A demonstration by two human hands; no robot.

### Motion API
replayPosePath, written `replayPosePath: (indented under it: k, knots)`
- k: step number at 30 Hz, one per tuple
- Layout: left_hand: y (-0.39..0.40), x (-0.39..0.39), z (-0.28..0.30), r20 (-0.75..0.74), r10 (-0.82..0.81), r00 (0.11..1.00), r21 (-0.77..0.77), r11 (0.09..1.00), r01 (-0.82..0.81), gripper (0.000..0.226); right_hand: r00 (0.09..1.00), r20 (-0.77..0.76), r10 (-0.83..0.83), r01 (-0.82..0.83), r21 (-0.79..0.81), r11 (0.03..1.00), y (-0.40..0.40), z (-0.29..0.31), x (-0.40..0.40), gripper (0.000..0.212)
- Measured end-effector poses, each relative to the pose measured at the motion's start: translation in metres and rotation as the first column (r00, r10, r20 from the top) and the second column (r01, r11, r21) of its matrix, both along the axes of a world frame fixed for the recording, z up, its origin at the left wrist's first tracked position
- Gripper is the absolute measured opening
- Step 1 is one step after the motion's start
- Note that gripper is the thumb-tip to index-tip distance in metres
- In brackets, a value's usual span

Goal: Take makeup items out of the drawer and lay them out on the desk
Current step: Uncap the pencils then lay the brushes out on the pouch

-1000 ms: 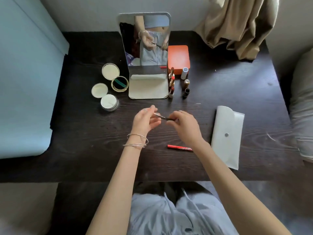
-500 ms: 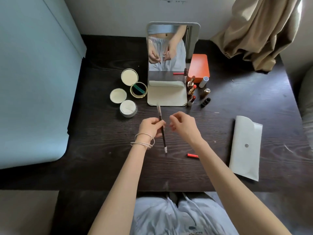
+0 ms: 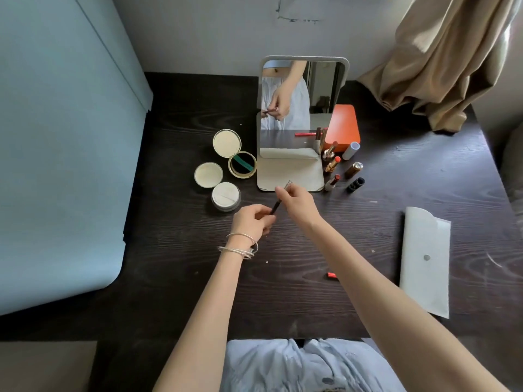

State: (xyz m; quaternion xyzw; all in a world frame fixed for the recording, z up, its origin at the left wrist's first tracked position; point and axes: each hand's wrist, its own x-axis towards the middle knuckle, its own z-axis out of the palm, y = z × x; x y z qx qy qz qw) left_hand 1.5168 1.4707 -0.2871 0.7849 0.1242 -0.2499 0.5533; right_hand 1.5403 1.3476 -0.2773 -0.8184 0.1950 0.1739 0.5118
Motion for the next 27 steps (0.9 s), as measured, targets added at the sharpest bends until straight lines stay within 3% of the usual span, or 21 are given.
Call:
replayPosePath:
  k: [15,27]
  knots:
    - [0.019,0.040,0.005,-0.385,0.072,0.920,-0.196,0.968,-0.158,0.027,0.989,-0.062,0.132,-0.136,-0.065,0.989,0.035,-0.021,0.045,0.030]
    - [0.021,0.040,-0.005,-0.464,0.073,0.883,-0.188,0.966,-0.179,0.028,0.983,-0.149,0.109,-0.127,-0.115,0.985,0.050,-0.048,0.046,0.038]
